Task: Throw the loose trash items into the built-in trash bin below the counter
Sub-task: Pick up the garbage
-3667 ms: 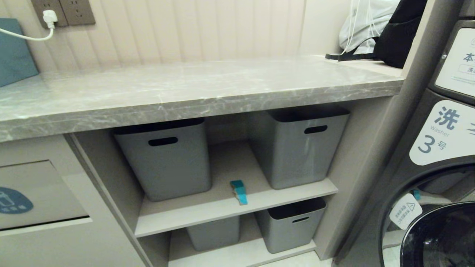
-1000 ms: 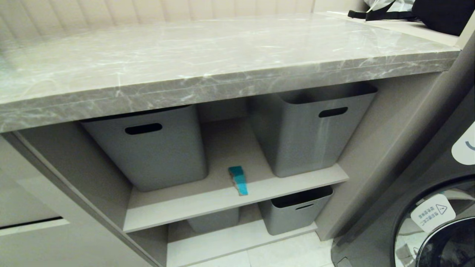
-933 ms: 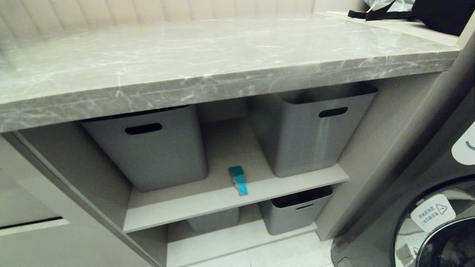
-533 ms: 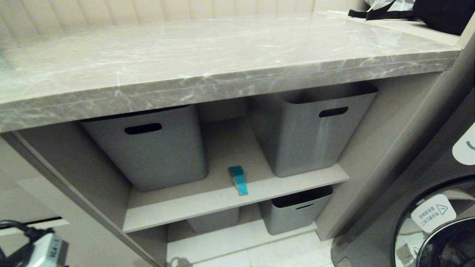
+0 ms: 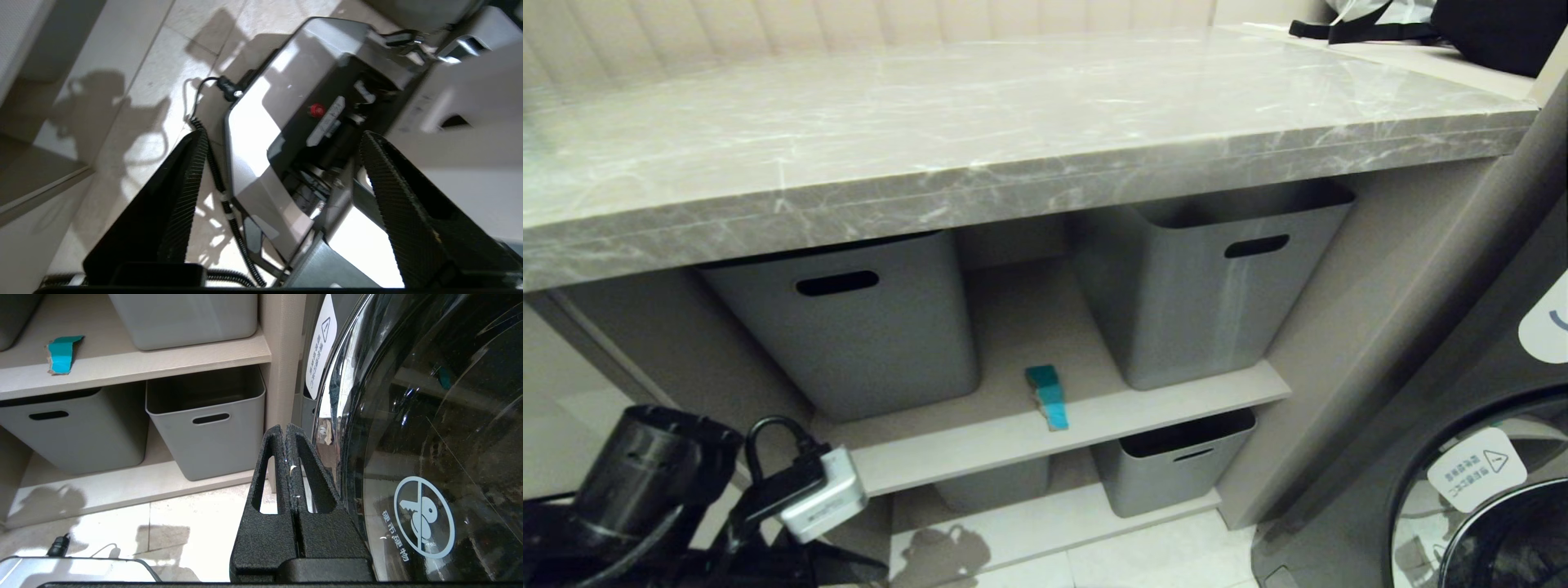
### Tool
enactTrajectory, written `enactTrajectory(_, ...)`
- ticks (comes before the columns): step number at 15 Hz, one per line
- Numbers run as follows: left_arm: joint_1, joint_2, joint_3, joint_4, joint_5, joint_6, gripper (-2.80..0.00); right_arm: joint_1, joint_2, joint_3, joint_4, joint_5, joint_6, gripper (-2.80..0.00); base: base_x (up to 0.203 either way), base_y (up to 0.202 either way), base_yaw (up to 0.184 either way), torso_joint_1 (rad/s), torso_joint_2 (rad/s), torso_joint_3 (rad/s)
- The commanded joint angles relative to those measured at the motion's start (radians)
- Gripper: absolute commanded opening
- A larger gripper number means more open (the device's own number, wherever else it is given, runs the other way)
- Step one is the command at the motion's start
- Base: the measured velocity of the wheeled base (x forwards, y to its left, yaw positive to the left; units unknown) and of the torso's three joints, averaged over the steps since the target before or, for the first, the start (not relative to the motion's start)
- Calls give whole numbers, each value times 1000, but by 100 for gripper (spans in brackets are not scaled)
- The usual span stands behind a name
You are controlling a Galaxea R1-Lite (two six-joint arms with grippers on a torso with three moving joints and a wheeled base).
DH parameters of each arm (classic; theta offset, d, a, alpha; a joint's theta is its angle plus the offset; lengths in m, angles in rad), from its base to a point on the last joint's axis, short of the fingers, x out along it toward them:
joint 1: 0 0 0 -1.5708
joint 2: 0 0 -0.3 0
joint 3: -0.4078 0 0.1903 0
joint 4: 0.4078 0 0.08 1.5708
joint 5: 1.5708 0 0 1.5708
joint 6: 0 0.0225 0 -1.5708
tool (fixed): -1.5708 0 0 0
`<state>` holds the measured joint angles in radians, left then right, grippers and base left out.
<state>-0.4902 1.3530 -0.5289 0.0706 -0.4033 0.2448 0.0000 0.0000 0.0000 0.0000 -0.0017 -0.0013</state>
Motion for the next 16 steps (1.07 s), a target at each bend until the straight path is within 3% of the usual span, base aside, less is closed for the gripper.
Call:
enactTrajectory(1,-24,138,-62,1,26,-7,0,0,0,0,0,0,0,-280,0,0,0,0,0,0)
enactTrajectory(7,-194,431,-266,-91,187,-98,0,0,0,0,0,0,0,-280,0,0,0,0,0,0)
enactTrajectory(10,-250,552,-407,-105,288,-233,0,0,0,0,0,0,0,-280,0,0,0,0,0,0)
enactTrajectory(12,-275,631,-517,-101,359,-401,0,0,0,0,-1,0,0,-280,0,0,0,0,0,0)
enactTrajectory(13,-282,663,-563,-96,388,-456,0,0,0,0,0,0,0,-280,0,0,0,0,0,0)
enactTrajectory(16,-300,752,-726,-45,519,-542,0,0,0,0,0,0,0,-280,0,0,0,0,0,0)
